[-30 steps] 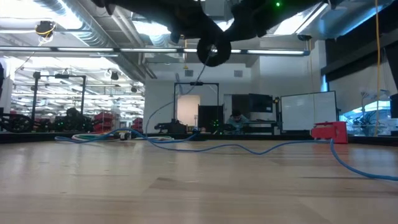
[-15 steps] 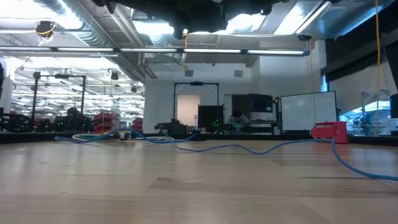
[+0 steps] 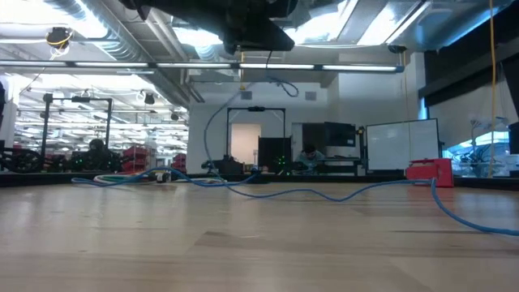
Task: Coil cords
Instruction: Coil the blue wire onto the black spool
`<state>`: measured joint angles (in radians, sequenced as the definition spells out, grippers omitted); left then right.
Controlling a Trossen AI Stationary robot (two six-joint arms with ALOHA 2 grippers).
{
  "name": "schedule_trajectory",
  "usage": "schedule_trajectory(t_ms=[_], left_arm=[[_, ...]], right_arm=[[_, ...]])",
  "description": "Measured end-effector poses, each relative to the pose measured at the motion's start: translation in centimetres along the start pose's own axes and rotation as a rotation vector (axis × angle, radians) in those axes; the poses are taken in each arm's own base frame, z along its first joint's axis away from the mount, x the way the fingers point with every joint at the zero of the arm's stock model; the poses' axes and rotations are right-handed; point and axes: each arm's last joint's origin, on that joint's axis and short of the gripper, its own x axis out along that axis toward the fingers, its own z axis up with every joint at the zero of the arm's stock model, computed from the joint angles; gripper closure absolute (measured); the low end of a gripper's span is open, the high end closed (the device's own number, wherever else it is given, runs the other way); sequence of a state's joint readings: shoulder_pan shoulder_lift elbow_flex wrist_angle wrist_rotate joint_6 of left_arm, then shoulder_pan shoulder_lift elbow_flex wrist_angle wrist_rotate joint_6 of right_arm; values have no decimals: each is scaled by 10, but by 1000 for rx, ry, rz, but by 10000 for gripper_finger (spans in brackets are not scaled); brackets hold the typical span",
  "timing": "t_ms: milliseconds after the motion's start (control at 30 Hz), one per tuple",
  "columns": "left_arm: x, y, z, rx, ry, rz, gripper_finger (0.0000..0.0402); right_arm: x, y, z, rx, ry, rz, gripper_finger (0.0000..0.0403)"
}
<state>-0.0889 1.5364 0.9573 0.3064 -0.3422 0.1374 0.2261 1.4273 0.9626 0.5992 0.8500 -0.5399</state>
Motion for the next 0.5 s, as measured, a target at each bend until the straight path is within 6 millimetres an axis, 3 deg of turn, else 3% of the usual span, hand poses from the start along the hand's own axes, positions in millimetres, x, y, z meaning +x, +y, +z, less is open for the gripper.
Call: schedule_trajectory(t_ms=[133,267,500], left_arm=[[-5,-8,2,41,2,-26,312],[-24,-14,16,78,-40,-62,274],[-54,-9,28,29,-14,-38,263]], right_arm=[[-5,3,4,-31,10,-14,397],[-5,3,2,-59,41,-40,397],[-5,3,0,-66,52,-39,397]])
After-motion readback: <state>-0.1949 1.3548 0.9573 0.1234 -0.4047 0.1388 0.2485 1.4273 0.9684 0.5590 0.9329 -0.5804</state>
